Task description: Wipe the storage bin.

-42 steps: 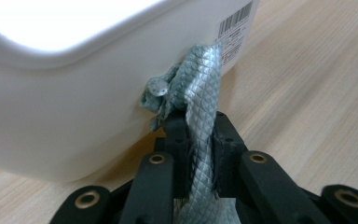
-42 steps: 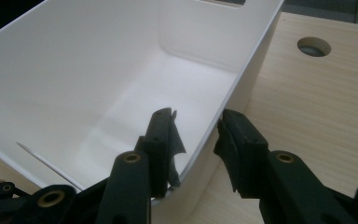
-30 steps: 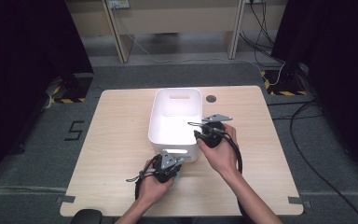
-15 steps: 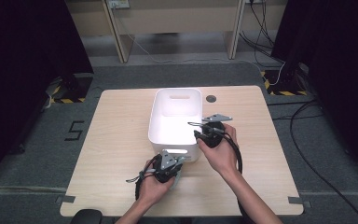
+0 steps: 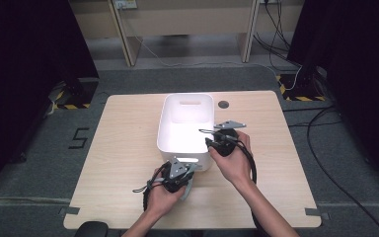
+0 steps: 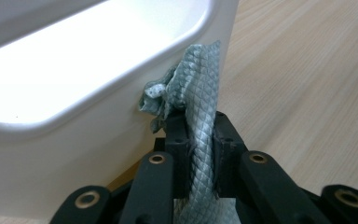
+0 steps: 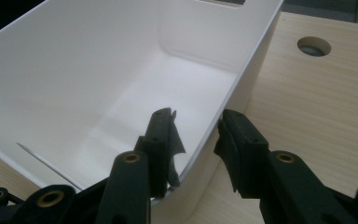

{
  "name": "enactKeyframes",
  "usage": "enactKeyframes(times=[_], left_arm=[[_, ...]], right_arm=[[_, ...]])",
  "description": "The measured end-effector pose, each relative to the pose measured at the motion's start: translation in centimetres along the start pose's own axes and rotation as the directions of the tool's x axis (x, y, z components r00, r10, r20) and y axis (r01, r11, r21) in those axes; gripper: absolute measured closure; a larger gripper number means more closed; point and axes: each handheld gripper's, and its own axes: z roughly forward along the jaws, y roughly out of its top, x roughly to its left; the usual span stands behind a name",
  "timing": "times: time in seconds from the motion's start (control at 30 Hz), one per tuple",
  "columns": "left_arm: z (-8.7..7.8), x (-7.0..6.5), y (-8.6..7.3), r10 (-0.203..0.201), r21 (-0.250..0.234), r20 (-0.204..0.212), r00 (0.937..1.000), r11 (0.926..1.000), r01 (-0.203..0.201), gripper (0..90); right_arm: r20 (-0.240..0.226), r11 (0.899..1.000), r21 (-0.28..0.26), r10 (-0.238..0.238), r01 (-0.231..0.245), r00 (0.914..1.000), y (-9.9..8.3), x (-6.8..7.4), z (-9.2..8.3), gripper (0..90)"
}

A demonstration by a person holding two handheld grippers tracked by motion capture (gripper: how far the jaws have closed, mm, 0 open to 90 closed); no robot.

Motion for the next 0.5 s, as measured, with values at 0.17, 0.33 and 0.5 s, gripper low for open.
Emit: enactKeyframes(times=[0.17,0.33,0.5], left_arm=[[-0.15,-0.01,0.22,-0.003,-0.004,0.005,1.0,1.0,0.003,79.8],[-0.42,-0.08,0.5,-0.004,-0.018,0.005,1.0,0.9998,0.004,79.8],[-0.87,-0.15,0.97,-0.003,-0.039,0.006,1.0,0.9993,0.003,79.8]], right_arm=[[0.001,1.0,0.002,0.001,-0.001,1.0,0.01,0.0,-0.01,64.8],[0.0,1.0,0.002,0.0,0.0,1.0,0.01,0.0,-0.01,64.8],[0.002,1.0,0.001,-0.001,0.001,1.0,0.01,-0.03,0.0,64.7]])
